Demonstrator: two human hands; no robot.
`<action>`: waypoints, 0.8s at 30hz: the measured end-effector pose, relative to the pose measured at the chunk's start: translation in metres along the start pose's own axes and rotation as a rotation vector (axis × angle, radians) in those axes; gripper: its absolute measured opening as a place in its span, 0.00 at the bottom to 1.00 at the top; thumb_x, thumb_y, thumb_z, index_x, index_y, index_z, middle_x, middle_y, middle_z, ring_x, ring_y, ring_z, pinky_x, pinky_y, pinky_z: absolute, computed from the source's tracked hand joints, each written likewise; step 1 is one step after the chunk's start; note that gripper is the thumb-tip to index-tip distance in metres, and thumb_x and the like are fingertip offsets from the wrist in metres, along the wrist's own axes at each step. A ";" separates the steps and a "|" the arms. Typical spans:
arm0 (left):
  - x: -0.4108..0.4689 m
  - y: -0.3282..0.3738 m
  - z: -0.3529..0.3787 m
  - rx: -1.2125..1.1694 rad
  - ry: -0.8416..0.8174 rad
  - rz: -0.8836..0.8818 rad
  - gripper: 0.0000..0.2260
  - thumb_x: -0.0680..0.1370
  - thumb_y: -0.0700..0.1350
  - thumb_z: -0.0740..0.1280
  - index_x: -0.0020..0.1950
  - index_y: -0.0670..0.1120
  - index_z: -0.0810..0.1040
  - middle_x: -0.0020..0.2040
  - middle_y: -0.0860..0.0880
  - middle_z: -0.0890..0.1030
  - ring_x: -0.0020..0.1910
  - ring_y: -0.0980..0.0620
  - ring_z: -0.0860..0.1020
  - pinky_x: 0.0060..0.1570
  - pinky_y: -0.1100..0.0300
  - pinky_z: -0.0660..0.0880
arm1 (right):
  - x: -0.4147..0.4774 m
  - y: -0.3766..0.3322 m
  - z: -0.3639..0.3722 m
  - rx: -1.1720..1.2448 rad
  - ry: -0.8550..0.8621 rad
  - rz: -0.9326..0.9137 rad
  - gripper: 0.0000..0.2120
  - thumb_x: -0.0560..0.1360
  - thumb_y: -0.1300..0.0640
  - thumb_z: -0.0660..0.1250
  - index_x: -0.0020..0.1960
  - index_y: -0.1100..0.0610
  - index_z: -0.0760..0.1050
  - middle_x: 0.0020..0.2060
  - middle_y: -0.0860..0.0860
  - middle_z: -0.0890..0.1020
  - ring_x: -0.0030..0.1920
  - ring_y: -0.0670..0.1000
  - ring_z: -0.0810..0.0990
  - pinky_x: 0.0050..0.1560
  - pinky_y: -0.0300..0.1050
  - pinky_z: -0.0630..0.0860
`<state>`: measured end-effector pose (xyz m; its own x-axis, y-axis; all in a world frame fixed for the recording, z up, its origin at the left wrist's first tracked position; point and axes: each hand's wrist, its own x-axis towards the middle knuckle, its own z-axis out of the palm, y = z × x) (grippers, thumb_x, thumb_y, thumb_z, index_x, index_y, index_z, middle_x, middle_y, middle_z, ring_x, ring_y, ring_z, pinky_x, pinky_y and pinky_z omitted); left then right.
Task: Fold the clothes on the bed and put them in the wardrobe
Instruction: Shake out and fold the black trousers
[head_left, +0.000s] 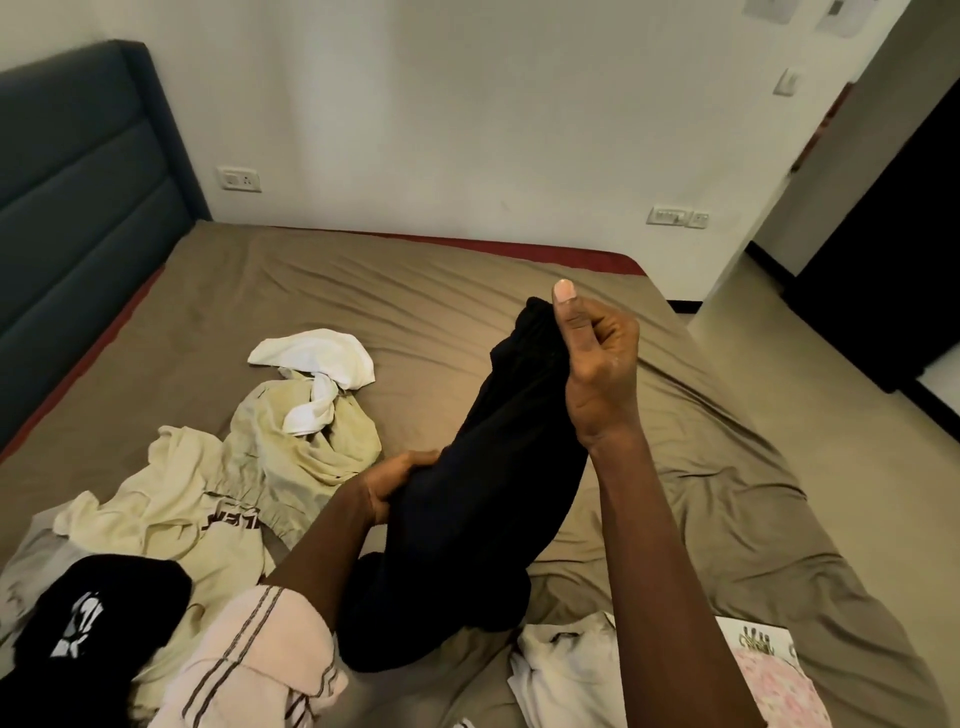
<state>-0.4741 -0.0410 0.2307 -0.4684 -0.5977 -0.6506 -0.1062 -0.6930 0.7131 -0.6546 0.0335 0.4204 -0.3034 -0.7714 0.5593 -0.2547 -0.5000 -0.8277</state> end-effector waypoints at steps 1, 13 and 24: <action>-0.001 0.005 -0.012 -0.114 0.024 0.028 0.14 0.78 0.49 0.70 0.44 0.38 0.87 0.47 0.36 0.84 0.40 0.50 0.85 0.60 0.50 0.76 | 0.001 0.000 -0.003 -0.062 -0.008 -0.009 0.26 0.85 0.53 0.64 0.30 0.52 0.60 0.26 0.43 0.62 0.27 0.45 0.59 0.30 0.46 0.58; -0.146 0.201 -0.131 -0.055 0.613 0.814 0.14 0.79 0.48 0.73 0.35 0.51 0.74 0.30 0.53 0.75 0.31 0.53 0.74 0.36 0.58 0.71 | 0.138 0.005 0.002 -0.771 -0.098 -0.036 0.35 0.62 0.19 0.68 0.37 0.53 0.73 0.31 0.46 0.77 0.38 0.54 0.80 0.38 0.48 0.72; -0.267 0.214 -0.140 -0.189 1.167 0.800 0.14 0.80 0.58 0.68 0.41 0.50 0.75 0.35 0.51 0.75 0.30 0.52 0.75 0.29 0.61 0.71 | 0.180 -0.069 0.034 -0.916 -0.654 -0.875 0.22 0.70 0.41 0.76 0.55 0.55 0.77 0.45 0.51 0.80 0.41 0.60 0.80 0.37 0.49 0.72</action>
<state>-0.2491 -0.0856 0.5204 0.6425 -0.7663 -0.0011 -0.0018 -0.0030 1.0000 -0.6603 -0.0847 0.5769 0.6662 -0.5177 0.5368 -0.7058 -0.6702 0.2295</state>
